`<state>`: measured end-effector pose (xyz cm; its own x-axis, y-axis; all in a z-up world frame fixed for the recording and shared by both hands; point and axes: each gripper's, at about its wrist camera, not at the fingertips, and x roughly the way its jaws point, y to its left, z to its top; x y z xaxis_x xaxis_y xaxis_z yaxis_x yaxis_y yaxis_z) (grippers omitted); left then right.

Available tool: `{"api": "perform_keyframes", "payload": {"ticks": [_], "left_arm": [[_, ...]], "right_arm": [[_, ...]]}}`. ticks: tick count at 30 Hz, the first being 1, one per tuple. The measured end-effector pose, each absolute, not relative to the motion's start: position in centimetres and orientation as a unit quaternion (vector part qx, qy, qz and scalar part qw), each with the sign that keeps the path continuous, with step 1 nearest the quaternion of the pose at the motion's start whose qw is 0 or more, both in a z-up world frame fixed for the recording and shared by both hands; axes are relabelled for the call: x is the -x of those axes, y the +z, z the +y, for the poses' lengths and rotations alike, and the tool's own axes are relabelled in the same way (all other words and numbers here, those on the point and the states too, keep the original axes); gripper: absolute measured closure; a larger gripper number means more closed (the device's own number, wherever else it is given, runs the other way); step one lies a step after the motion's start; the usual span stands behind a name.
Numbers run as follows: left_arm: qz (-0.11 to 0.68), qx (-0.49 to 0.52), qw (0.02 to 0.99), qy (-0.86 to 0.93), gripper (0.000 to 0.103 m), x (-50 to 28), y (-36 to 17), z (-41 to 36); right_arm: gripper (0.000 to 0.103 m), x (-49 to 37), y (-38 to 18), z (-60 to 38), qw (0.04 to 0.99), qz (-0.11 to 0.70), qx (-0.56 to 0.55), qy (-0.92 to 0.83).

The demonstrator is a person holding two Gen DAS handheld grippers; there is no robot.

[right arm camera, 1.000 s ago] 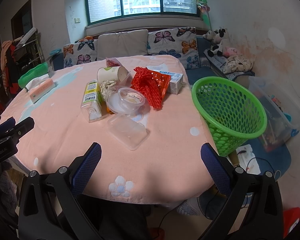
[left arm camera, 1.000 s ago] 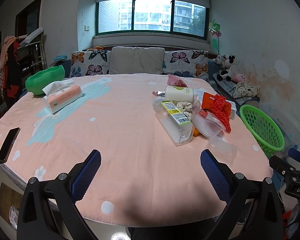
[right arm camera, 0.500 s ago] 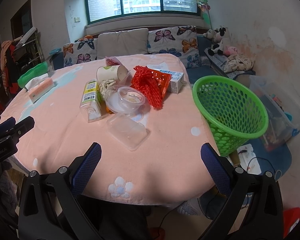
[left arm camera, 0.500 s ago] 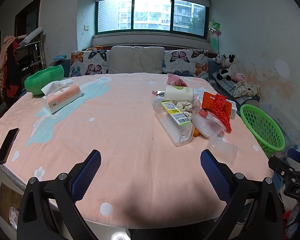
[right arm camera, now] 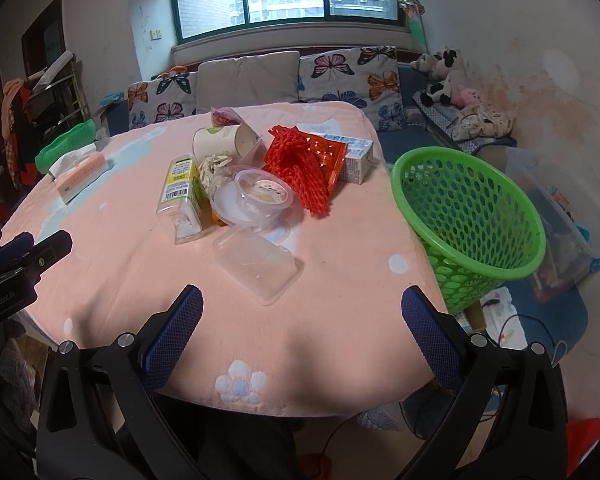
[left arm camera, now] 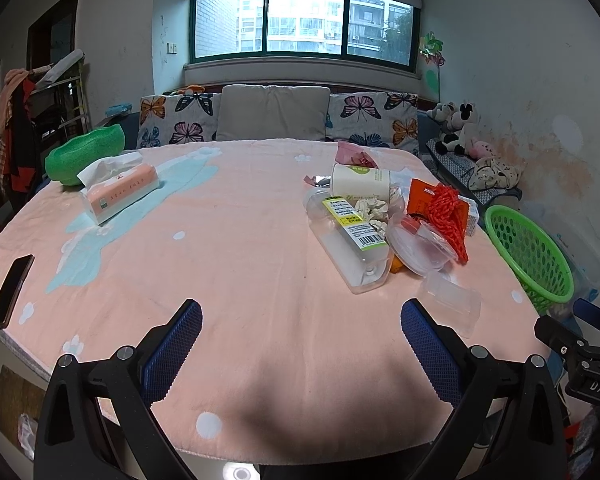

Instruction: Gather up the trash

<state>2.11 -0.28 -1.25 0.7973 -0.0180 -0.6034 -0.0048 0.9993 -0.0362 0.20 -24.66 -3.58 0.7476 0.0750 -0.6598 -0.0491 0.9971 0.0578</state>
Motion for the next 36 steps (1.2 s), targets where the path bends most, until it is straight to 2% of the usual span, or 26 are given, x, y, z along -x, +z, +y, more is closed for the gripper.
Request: {"api": "perform_keyframes", "payload": {"ticks": [36], "left_arm": [[0.365, 0.021, 0.931, 0.005, 0.006, -7.7, -2.5, 0.5]], "right_arm": [[0.005, -7.2, -4.1, -25.5, 0.923, 0.374, -0.016, 0.089]]}}
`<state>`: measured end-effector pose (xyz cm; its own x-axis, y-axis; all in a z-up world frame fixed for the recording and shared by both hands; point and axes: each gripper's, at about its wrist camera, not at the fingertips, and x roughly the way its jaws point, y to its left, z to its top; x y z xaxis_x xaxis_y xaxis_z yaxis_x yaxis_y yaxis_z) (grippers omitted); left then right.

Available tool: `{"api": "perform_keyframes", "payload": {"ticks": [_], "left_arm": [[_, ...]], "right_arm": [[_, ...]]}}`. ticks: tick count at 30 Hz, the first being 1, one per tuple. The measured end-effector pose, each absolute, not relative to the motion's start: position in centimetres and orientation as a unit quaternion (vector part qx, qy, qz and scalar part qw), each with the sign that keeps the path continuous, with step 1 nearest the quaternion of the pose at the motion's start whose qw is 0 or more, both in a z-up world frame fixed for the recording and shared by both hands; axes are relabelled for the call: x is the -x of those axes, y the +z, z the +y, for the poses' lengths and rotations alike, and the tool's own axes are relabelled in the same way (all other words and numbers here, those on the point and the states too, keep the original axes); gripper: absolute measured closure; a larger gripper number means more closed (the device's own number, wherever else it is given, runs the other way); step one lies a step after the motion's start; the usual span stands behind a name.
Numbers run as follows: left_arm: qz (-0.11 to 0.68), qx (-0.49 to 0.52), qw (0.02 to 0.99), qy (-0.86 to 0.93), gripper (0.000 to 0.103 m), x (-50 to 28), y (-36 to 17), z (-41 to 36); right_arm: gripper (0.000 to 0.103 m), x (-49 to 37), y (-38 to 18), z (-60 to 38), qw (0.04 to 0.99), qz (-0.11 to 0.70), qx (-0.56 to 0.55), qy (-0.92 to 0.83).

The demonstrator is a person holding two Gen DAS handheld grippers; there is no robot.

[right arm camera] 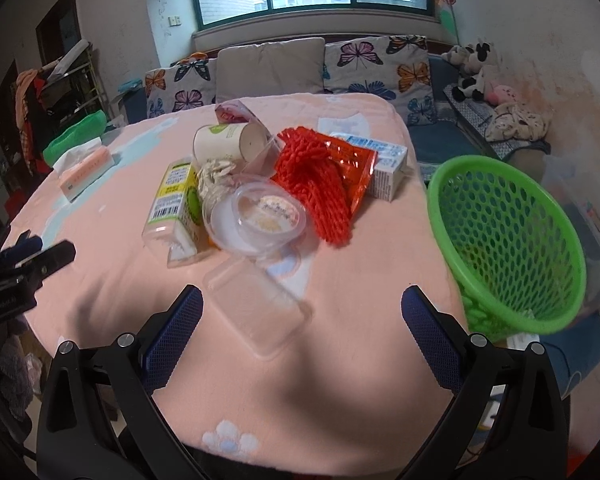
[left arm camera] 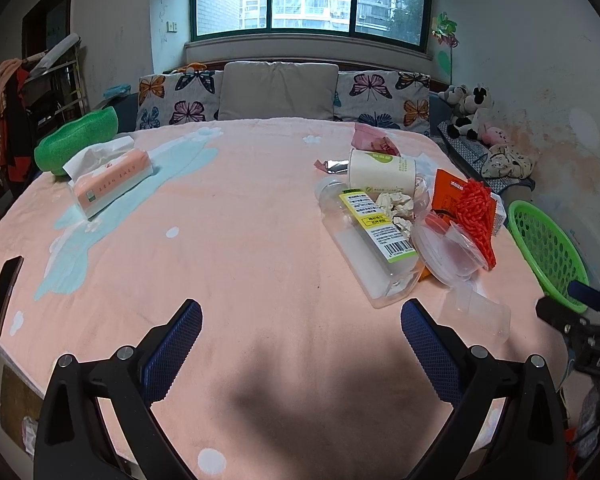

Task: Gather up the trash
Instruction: 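Grasp the clear plastic tray with the right gripper while the left grasps the yellow-labelled bottle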

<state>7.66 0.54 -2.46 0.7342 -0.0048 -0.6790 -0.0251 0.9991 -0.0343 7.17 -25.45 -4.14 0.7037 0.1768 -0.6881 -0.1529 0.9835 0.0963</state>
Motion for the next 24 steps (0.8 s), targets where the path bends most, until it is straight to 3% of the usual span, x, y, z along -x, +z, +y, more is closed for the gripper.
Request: {"api": "perform_keyframes", "payload": {"ticks": [15, 24], "left_arm": [[0.392, 0.029, 0.920, 0.009, 0.006, -9.7, -3.9, 0.6], [0.404, 0.051, 0.914, -0.004, 0.006, -11.7, -3.9, 0.4]], "right_arm": [[0.009, -9.2, -6.9, -23.7, 0.900, 0.407, 0.023, 0.153], [0.019, -10.6, -8.3, -22.0, 0.878, 0.417, 0.063, 0.227]]}}
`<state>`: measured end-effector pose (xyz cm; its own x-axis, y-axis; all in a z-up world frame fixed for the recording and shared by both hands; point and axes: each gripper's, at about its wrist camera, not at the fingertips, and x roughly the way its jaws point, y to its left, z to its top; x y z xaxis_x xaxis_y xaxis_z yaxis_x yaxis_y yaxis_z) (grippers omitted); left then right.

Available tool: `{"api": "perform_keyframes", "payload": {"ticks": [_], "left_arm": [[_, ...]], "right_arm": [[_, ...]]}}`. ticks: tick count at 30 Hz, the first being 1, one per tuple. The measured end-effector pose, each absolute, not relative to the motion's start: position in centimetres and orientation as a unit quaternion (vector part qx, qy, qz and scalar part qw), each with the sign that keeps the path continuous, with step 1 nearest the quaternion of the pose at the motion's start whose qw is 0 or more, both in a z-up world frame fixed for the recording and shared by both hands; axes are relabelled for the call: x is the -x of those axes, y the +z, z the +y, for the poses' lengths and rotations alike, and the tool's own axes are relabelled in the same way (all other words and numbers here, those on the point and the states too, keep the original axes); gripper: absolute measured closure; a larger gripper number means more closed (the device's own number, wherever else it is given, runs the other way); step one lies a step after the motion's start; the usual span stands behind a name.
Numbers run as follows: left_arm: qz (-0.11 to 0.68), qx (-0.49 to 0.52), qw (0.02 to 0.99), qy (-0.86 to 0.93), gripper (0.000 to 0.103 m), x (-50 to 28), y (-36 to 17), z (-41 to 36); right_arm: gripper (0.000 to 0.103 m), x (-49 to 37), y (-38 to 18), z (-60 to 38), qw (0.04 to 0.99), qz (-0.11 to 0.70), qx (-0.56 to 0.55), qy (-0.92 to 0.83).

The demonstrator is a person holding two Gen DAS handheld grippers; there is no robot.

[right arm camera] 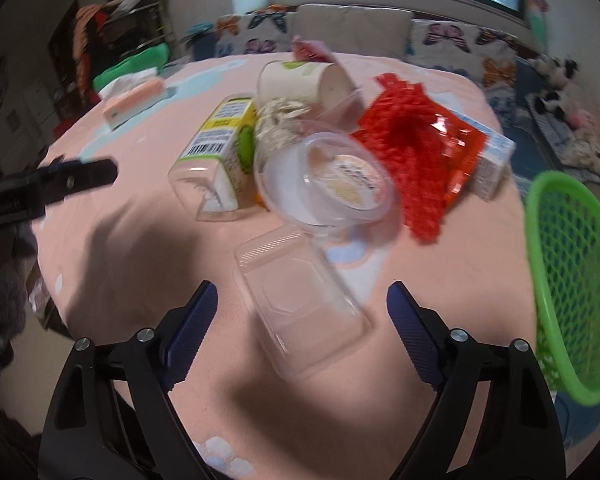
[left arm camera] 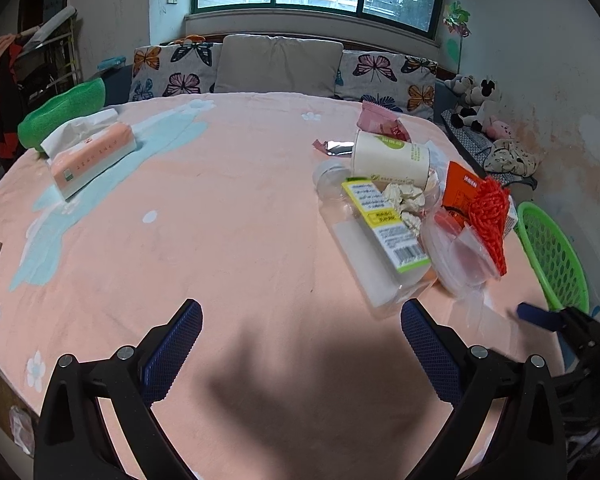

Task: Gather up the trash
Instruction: 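Grasp the clear plastic tray with the right gripper while the left grasps the yellow-labelled bottle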

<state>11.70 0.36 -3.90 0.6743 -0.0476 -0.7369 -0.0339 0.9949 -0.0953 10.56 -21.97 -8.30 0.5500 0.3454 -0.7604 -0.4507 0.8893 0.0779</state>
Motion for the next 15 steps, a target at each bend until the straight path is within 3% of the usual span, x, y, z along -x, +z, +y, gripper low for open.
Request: {"api": "perform_keyframes", "payload": {"ticks": [3, 15], "left_arm": [[0.406, 0.059, 0.912, -0.010, 0.007, -12.8, -3.6, 0.2], [0.431, 0.062, 0.900, -0.026, 0.008, -16.8, -4.3, -1.5]], "right_arm": [[0.021, -11.1, -8.8, -21.3, 0.870, 0.418, 0.082, 0.249], [0.046, -12.0, -9.7, -20.5, 0.850, 0.433, 0.111, 0.278]]}}
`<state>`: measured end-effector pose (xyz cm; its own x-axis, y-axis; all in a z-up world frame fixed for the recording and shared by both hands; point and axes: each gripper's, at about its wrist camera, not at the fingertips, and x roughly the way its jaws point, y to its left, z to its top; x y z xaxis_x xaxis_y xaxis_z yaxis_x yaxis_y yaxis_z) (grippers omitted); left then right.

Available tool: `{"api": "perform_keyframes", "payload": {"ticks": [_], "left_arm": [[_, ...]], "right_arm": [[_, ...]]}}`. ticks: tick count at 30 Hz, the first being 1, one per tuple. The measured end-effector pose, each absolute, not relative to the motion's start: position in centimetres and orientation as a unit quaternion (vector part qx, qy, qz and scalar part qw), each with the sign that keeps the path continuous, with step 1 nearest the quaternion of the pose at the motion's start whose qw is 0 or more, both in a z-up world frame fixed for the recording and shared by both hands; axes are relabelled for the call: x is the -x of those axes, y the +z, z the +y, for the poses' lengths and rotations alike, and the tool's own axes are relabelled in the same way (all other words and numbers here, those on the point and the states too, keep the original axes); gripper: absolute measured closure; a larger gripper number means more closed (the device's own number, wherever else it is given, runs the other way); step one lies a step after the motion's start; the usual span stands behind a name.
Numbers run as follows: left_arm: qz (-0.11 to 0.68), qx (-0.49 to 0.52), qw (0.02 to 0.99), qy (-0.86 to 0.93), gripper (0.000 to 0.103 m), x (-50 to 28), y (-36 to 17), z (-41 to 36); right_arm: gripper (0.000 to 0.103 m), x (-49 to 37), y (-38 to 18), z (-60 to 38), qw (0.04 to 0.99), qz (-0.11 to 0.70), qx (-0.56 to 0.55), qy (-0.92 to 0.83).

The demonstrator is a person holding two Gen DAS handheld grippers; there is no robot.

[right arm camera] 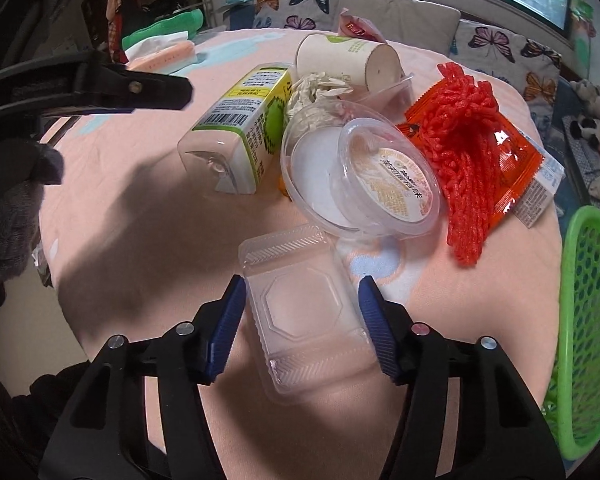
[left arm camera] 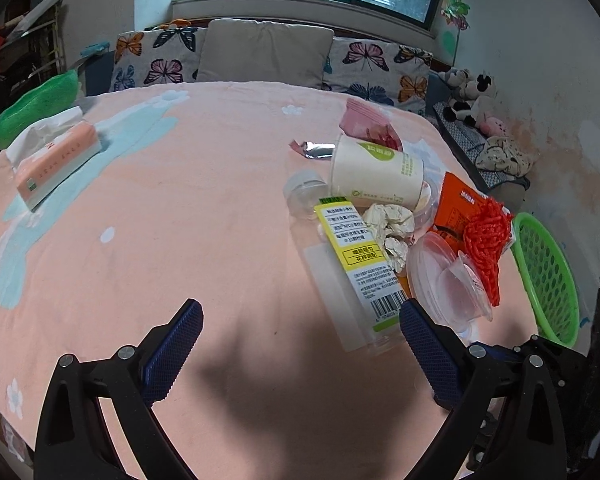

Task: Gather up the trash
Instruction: 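Grasp the clear plastic tray with the right gripper while the left grasps the yellow-labelled bottle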

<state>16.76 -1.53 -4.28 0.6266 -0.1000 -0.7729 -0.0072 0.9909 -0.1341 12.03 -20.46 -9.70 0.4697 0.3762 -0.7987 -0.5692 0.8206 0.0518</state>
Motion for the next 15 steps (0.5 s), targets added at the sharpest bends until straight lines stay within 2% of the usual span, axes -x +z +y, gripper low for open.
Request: {"api": "perform_keyframes", "payload": {"ticks": [3, 10, 15], "left_arm": [[0.436, 0.059, 0.898, -0.032, 0.009, -17.2, -4.6, -2.2], [0.440, 0.067, 0.895, -0.039, 0.026, -17.9, -5.1, -4.0], [0.430, 0.064, 0.900, -0.028, 0.030, -17.5, -5.8, -5.3]], "right_arm": [[0.050, -11.5, -9.4, -20.9, 0.850, 0.432, 0.105, 0.283], [0.054, -10.3, -8.2, -22.6, 0.859, 0.422, 0.087, 0.276], [0.055, -9.7, -7.4, -23.9, 0.866, 0.416, 0.071, 0.268]]}}
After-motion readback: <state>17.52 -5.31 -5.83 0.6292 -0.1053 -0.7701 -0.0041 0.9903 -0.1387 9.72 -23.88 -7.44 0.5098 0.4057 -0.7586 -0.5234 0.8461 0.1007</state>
